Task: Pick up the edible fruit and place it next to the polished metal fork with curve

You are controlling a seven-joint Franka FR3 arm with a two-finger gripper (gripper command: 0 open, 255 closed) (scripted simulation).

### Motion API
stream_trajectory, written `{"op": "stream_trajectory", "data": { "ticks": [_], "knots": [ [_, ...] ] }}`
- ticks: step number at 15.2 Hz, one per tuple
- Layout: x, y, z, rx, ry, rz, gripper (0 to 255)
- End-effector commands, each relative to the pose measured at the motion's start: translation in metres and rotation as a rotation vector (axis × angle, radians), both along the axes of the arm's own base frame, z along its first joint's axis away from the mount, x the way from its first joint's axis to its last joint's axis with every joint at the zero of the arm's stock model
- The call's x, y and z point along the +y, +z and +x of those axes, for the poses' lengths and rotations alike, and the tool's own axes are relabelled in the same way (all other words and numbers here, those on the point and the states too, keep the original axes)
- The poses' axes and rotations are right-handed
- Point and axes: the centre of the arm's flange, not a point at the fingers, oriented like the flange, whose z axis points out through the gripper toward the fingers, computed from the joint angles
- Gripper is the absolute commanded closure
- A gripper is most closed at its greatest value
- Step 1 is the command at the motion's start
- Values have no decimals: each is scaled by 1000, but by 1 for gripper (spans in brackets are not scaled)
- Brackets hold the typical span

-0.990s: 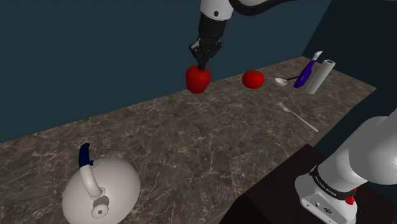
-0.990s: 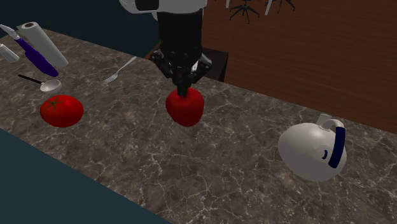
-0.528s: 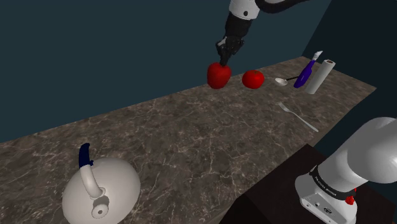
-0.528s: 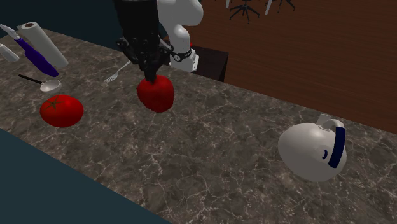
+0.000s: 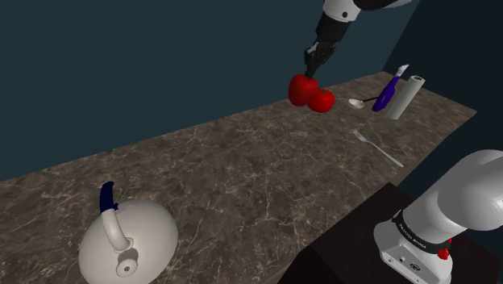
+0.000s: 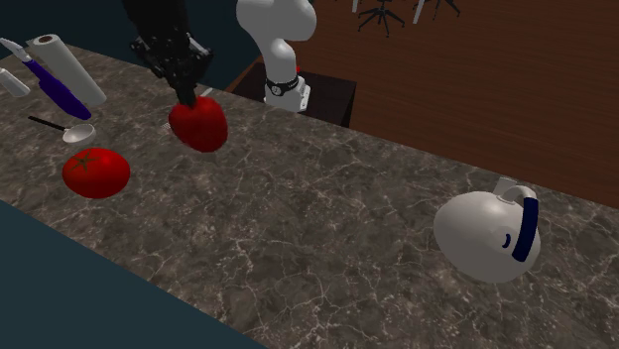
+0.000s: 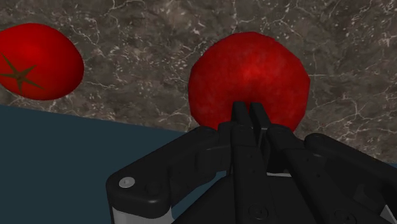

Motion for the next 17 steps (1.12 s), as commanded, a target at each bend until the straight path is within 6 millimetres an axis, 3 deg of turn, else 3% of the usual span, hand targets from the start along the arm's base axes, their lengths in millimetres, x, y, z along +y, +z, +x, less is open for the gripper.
{"op": "stream_trajectory", "data": {
  "ticks": [1, 11, 17],
  "knots": [
    [-27, -2, -5, 0, 2, 0, 255],
    [-157, -2, -27, 0, 2, 0, 255],
    [-164, -28, -28, 0, 2, 0, 255]
  ]
}}
